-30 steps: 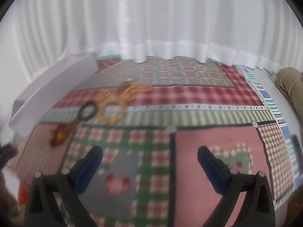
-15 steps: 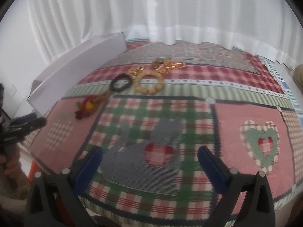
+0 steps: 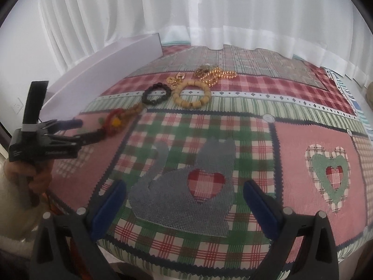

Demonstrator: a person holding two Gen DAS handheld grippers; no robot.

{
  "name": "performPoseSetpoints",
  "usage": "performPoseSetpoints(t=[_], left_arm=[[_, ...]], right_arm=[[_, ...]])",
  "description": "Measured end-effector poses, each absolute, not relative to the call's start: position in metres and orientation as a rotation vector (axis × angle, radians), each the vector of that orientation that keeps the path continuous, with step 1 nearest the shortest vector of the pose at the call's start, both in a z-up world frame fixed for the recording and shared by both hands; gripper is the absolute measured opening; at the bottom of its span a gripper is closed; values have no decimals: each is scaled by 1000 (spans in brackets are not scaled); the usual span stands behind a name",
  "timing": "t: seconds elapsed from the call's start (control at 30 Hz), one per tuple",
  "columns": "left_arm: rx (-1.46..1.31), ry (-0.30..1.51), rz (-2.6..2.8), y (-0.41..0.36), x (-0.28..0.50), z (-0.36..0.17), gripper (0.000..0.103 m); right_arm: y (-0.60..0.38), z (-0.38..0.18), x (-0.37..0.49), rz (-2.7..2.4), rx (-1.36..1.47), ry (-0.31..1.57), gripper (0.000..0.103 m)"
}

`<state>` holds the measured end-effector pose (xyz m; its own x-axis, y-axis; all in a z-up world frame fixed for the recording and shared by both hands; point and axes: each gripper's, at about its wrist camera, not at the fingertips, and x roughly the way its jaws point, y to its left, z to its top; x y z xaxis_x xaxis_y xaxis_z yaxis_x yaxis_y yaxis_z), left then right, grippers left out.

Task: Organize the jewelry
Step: 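Grasp the green-tasseled charm with the left tool while the right tool grasps the red bead bracelet, then carry both items over the white box and open both tools to drop them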

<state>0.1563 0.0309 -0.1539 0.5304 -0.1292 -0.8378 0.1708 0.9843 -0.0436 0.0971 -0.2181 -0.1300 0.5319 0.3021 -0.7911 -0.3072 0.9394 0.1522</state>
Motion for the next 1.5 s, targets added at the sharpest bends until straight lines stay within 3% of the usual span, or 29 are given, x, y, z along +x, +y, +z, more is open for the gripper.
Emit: performPoseSetpoints(t=[0.03,0.1,0.13,0.17,0.2,0.53,0.7,0.77,0.93,1.03,1.23,1.5], left_arm=[[38,1003,-174,32,158,-156,64],[-22,1016,-187,38,159,-160,35],[-50,1016,-198,42,158,-161,25],[-85,1016,-216,48,157,-162,17],[-104,1014,-223,52,156,-161,15],[-197,998,-145,97,117,-153,13],[-195,1008,-112,101,110,-159,13],[-197,1013,-112,100,110,-161,13],[-191,1018,-115,99,112,-163,13],[-201,1018,-122,100,112,-164,13],[-231,1016,-127,104,111,-158,13],[-308,941,-154,116,105,-100,13]], right_arm=[[-218,-131,98,363,-5,946,102],[-216,-130,98,367,-11,944,102],[-215,-130,98,371,-16,943,102],[-212,-130,98,375,-25,941,102],[-211,-130,99,378,-30,942,102],[-166,-139,134,520,-20,964,99],[-116,-150,165,620,-58,969,75],[-96,-160,181,656,-56,997,59],[-70,-173,199,672,-44,1033,44],[-63,-178,204,668,-51,1055,22],[-75,-166,204,711,25,1049,18],[-112,-93,193,747,68,991,18]])
